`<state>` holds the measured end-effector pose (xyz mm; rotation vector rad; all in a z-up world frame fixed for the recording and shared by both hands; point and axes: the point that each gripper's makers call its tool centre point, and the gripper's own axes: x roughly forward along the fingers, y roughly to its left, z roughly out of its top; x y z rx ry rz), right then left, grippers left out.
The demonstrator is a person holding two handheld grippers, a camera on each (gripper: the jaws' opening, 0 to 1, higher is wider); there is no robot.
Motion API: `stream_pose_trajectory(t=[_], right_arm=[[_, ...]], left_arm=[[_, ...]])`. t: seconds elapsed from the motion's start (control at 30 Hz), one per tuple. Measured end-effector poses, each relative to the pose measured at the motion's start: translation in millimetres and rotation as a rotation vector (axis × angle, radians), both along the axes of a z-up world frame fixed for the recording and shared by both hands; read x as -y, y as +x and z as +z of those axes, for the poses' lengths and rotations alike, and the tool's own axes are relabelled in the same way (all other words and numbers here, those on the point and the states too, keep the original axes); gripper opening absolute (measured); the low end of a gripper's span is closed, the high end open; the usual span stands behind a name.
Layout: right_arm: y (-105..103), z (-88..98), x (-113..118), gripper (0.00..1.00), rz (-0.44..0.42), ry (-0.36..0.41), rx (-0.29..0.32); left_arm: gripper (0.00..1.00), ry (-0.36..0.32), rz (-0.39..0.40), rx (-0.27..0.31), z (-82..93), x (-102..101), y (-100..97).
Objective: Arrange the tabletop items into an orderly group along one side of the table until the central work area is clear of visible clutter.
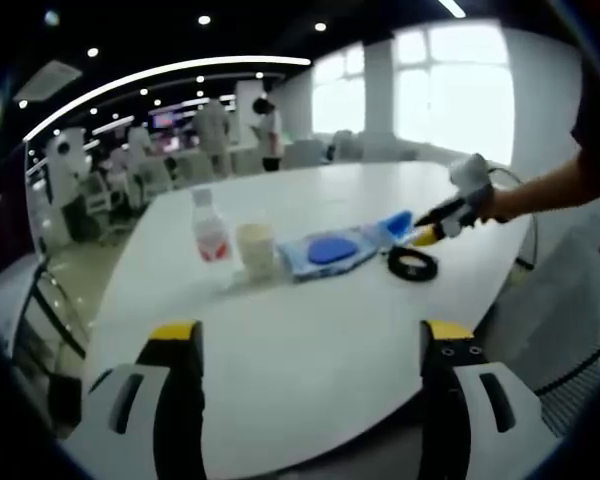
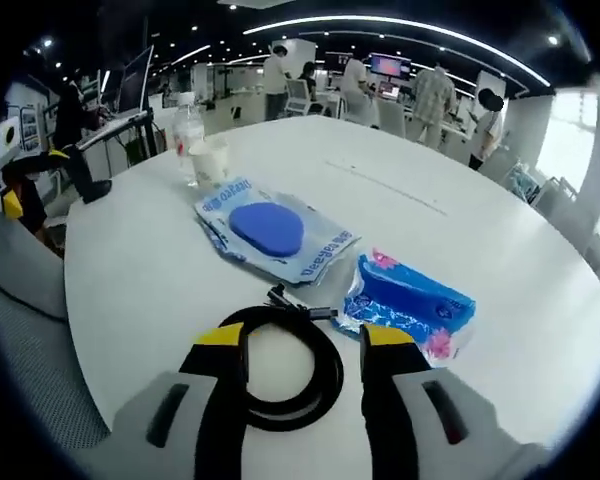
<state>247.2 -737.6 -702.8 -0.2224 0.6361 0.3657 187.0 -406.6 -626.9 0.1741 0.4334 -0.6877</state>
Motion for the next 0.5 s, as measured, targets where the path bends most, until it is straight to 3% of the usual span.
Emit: stream_pose_trajectory(t=[0.5], right_arm=[[-46.1, 28.6, 14.9, 0.65, -0.124, 0.081, 0.054]], left_arm=[[0.86, -0.001, -0.008, -0.008, -2.9, 0.0, -0.1]])
